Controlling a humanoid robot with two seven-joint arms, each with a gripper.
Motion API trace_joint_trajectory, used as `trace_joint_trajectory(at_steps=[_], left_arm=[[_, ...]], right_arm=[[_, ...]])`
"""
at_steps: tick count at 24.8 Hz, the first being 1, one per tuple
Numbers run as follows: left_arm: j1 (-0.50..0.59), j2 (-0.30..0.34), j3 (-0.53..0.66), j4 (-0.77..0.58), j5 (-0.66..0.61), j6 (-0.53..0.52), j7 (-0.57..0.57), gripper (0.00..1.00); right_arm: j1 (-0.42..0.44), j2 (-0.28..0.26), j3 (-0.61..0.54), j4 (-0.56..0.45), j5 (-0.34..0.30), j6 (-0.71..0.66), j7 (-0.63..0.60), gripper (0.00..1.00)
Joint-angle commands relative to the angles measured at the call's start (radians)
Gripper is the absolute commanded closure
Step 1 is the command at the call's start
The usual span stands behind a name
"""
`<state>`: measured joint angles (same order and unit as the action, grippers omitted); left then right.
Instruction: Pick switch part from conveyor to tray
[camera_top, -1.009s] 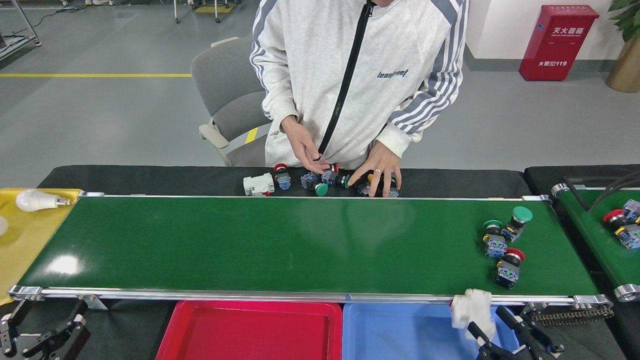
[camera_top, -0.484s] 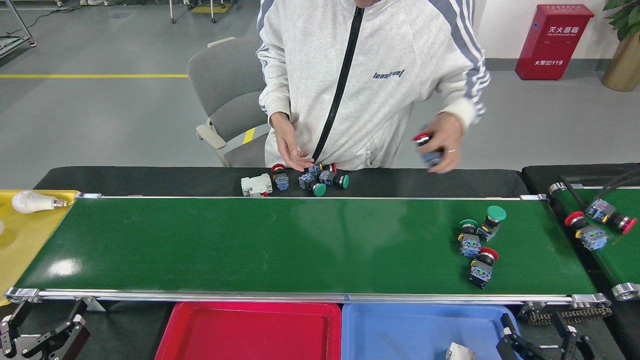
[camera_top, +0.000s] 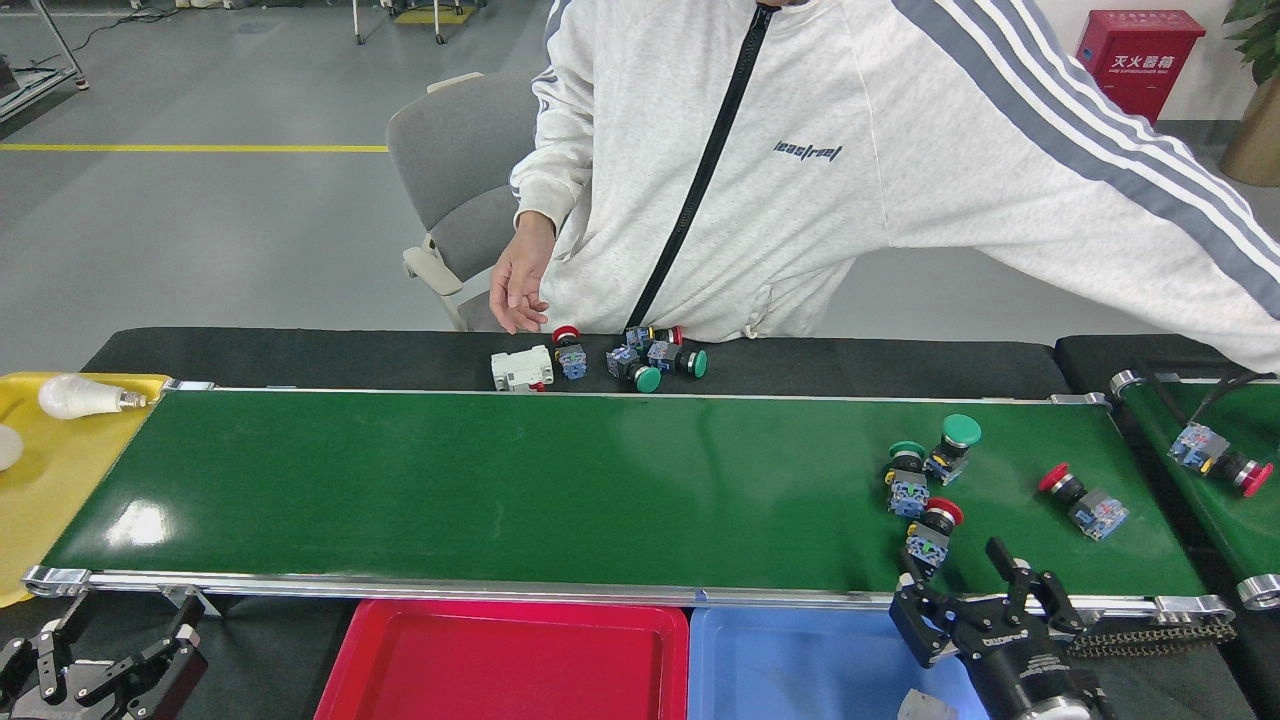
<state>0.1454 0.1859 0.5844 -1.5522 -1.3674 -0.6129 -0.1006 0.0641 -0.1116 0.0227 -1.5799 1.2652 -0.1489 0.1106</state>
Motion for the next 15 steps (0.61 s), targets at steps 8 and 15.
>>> trace_joint_trajectory(at_steps=[8,15], left_arm=[[-0.007,0.017,0.002,-0.009,-0.001,-0.005,0.004,0.0],[-0.007,0.017,0.002,-0.009,-0.001,-0.005,0.002,0.0]], right_arm=[[-0.184,0.038,0.091,0.15,0.054,0.071,0.031,0.01],[-0.339,0.062,0.128,0.35,0.056,0.072,0.049,0.03]])
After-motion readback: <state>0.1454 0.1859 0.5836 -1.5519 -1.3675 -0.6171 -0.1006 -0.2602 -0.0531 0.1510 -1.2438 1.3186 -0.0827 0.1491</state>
